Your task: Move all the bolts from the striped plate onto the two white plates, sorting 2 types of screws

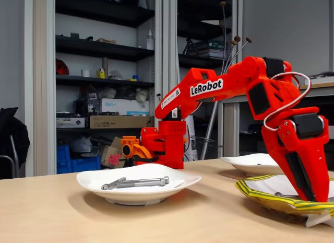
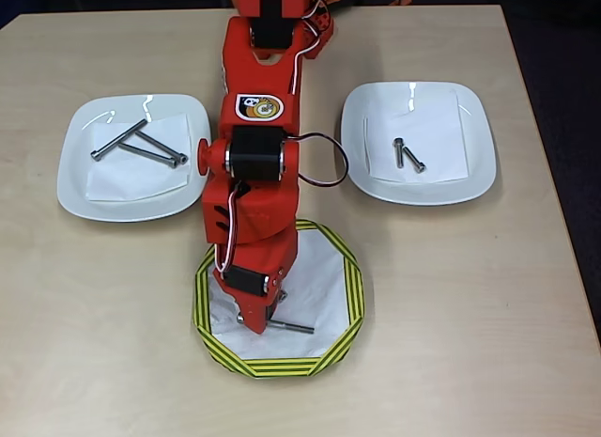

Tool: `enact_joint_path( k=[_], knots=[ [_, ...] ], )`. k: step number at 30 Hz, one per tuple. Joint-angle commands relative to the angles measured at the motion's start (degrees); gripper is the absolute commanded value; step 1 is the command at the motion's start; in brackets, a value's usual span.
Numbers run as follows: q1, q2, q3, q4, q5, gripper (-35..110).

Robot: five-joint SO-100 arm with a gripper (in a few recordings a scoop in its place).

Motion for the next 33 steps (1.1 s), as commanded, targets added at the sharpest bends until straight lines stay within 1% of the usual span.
enact_joint_path(
  k=[1, 9, 14, 26, 33],
  knots=[
    [-1.1, 0.4, -1.9, 3.2, 1.2, 0],
    [-0.4, 5.5, -2.9, 9.7, 3.4, 0],
    [1.1, 11.5, 1.8, 11.4, 3.7, 0],
    [4.2, 22.3, 11.5, 14.5, 1.2, 0],
    [10.3, 32.3, 21.9, 16.2, -3.3, 0]
  ],
)
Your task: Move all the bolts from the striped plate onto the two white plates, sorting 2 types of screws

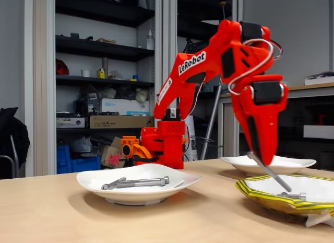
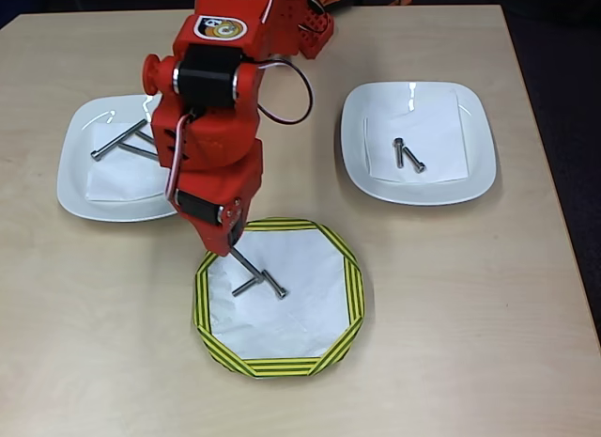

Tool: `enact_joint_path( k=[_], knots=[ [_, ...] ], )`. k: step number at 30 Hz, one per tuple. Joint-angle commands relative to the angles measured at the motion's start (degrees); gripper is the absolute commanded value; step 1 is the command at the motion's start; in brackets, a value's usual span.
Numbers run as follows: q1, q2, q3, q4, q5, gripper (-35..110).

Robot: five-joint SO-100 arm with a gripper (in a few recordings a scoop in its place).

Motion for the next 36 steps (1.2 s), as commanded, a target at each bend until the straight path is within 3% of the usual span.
enact_joint_path(
  k=[1, 14, 21, 36],
  knots=[
    [4.4, 8.8, 4.8, 1.0, -2.1, 0],
    [7.6, 10.3, 8.4, 1.1, -5.5, 0],
    [7.2, 9.5, 10.9, 0.5, -7.3, 12],
    [11.3, 4.7, 16.2, -3.2, -17.3, 13]
  ],
)
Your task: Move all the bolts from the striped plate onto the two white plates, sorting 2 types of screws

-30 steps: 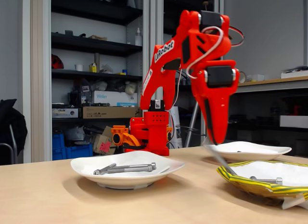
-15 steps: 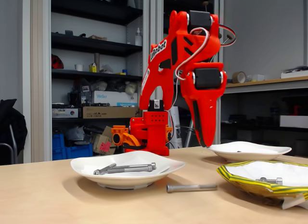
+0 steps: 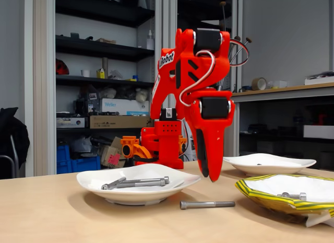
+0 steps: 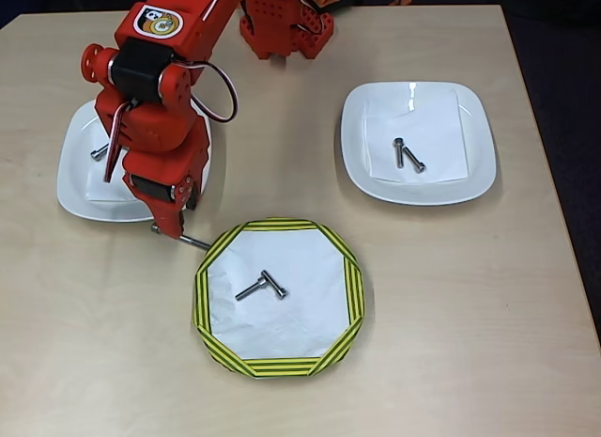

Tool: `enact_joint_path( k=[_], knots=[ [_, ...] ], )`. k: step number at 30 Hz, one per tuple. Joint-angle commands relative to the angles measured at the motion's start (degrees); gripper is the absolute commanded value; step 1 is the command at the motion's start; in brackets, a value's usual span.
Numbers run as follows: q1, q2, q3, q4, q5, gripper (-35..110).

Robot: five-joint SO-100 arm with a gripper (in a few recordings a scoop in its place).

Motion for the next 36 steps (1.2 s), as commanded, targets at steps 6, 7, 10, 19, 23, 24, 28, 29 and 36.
enact_joint_path(
  k=[6, 7, 10, 19, 23, 24, 28, 29, 36],
  knots=[
    [2.4, -3.4, -1.1, -1.5, -2.6, 15],
    [2.3, -4.2, -1.4, -1.9, -2.5, 16],
    [1.9, -6.7, -2.0, -3.5, -1.9, 16],
    [2.6, -13.4, -5.0, -4.0, -1.1, 11],
    [3.3, -14.2, -6.6, -3.7, -0.3, 0],
    [3.4, -14.3, -7.4, -3.0, -0.3, 0],
    [3.9, -14.9, -11.3, 0.0, -0.5, 0],
    [4.0, -14.9, -12.1, 0.5, -0.9, 0],
    [4.6, -12.8, -16.3, 3.9, -2.9, 0]
  ],
)
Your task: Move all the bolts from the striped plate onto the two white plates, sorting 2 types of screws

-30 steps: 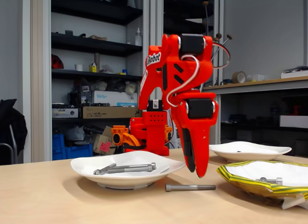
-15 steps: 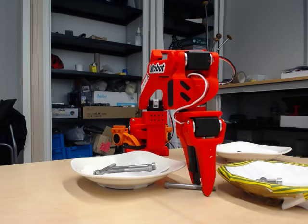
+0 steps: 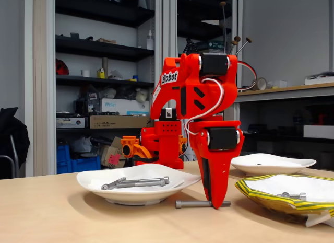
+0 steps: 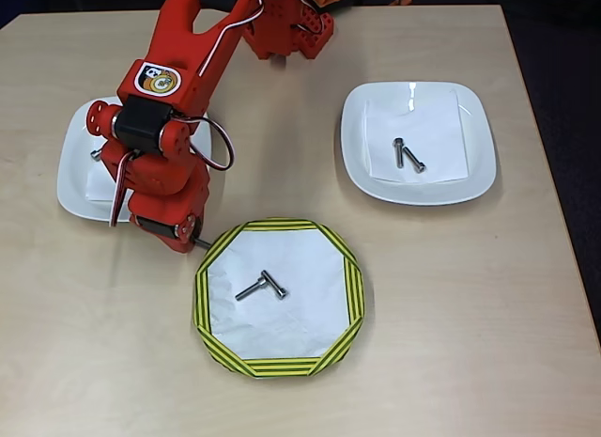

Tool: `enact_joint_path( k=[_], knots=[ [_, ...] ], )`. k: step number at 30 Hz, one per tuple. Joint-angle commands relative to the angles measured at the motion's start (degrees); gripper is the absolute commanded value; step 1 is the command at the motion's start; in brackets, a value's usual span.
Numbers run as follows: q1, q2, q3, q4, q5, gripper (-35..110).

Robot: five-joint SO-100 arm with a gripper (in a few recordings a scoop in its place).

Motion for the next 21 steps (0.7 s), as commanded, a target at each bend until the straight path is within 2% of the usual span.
enact_joint_path(
  k=[1, 21],
  knots=[
    [2.5, 3.9, -1.1, 2.2, -2.3, 0],
    [2.5, 21.4, 9.9, 4.1, -8.1, 0]
  ],
)
